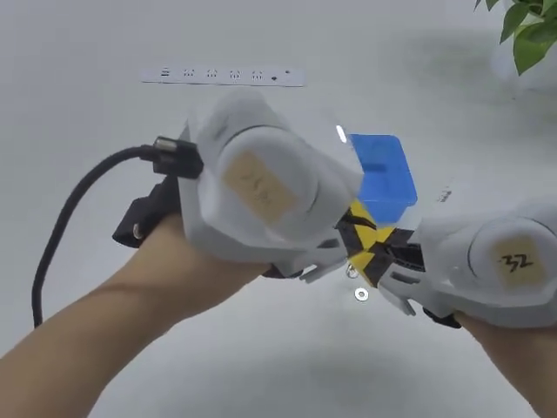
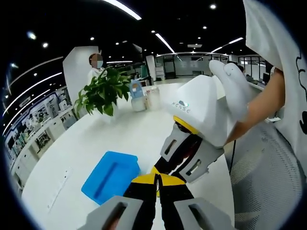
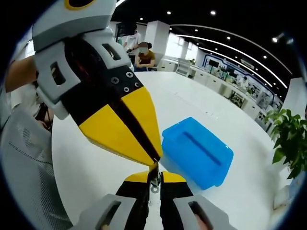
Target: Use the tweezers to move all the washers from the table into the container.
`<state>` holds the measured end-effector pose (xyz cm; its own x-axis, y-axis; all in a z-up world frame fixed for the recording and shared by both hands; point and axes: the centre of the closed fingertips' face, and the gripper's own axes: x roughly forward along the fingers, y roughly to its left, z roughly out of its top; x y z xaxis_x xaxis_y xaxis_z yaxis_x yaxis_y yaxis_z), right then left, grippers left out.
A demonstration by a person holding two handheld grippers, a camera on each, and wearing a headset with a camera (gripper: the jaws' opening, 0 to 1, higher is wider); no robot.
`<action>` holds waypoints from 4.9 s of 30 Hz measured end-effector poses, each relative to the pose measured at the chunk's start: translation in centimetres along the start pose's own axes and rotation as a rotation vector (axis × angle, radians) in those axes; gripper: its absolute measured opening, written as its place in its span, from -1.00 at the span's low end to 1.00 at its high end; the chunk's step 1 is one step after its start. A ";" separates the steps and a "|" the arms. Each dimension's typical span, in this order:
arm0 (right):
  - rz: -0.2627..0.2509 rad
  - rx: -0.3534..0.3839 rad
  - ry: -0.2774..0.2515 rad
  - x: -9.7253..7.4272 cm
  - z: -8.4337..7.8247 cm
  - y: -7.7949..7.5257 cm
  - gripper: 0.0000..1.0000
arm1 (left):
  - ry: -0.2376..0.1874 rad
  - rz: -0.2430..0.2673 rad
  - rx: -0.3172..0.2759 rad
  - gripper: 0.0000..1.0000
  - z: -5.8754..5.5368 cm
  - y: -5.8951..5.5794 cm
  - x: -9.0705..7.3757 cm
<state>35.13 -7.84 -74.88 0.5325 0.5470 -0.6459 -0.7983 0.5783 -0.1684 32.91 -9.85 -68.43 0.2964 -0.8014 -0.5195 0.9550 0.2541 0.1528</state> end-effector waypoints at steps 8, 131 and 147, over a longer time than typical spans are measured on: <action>-0.043 -0.057 -0.029 -0.5 2.4 -2.0 -0.94 | -0.045 0.047 0.045 -1.00 2.2 1.9 -0.7; 0.001 0.204 -0.015 0.3 -3.2 1.2 -0.89 | -0.010 -0.002 -0.068 -1.00 -1.5 -1.9 1.6; -0.009 0.155 0.002 0.0 -3.4 1.2 -0.94 | -0.013 -0.013 -0.066 -1.00 -1.3 -2.2 1.9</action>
<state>33.24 -9.20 -77.60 0.5387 0.5404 -0.6464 -0.7403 0.6698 -0.0570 31.36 -11.27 -70.83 0.2848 -0.8115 -0.5103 0.9561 0.2786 0.0906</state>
